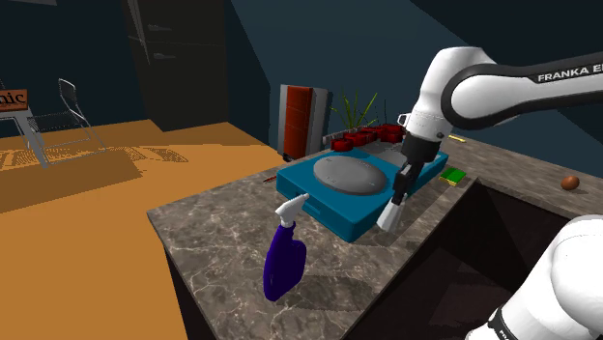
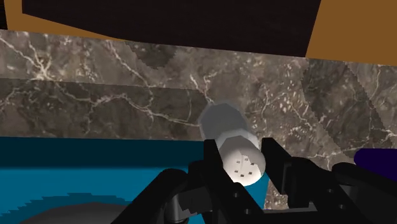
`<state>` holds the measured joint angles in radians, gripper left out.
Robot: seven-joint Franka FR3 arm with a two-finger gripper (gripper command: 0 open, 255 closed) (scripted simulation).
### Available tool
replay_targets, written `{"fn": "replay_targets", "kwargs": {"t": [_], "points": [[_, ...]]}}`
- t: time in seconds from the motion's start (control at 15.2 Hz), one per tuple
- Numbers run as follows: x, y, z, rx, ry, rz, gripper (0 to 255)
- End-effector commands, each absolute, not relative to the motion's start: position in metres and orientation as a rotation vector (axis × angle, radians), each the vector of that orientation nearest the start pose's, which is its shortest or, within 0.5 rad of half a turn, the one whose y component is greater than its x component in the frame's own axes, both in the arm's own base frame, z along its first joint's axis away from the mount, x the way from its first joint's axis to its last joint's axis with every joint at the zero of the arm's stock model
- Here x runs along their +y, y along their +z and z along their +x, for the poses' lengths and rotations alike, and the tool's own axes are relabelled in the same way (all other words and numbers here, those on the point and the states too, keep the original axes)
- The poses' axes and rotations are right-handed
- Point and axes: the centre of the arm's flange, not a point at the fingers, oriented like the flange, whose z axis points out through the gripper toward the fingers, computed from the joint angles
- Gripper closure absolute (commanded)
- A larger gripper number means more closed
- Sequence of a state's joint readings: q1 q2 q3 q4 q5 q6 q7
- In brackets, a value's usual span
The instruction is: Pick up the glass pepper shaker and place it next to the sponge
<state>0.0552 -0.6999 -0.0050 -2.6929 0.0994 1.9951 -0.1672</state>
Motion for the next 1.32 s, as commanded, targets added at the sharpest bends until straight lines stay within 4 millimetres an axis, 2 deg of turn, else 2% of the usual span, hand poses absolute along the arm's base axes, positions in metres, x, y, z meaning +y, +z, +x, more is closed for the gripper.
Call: {"fn": "replay_targets", "kwargs": {"t": [0.0, 1.19, 1.25], "points": [[0.024, 0.449, 0.33, -0.271, -0.011, -3.036, 255], [0.024, 0.544, 0.33, -0.271, -0.011, -3.036, 255], [0.024, 0.545, 0.33, -0.271, -0.011, -3.036, 255]]}}
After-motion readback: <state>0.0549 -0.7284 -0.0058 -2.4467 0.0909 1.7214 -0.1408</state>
